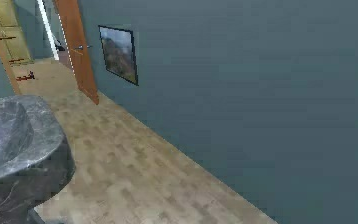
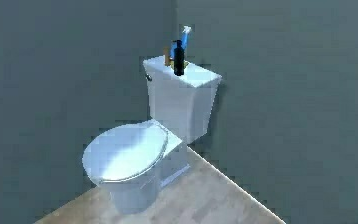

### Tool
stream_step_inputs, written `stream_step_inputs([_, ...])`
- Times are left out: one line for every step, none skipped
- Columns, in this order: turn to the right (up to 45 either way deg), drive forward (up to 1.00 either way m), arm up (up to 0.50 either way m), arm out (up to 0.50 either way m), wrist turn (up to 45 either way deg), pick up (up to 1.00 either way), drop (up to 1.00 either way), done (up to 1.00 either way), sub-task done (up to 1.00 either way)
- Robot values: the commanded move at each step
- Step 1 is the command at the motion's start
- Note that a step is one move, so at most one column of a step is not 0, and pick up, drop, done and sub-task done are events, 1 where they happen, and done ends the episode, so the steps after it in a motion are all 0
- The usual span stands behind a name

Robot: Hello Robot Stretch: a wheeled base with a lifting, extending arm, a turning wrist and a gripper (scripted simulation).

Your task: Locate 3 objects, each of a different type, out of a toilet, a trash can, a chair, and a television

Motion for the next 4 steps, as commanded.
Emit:
stream_step_inputs([0.0, 0.75, 0.00, 0.00, 0.0, 0.00, 0.00, 0.00, 0.00])
stream_step_inputs([-39.0, 0.00, 0.00, 0.00, 0.0, 0.00, 0.00, 0.00, 0.00])
stream_step_inputs([0.0, 0.75, 0.00, 0.00, 0.0, 0.00, 0.00, 0.00, 0.00])
stream_step_inputs([-45.0, 0.00, 0.00, 0.00, 0.0, 0.00, 0.00, 0.00, 0.00])
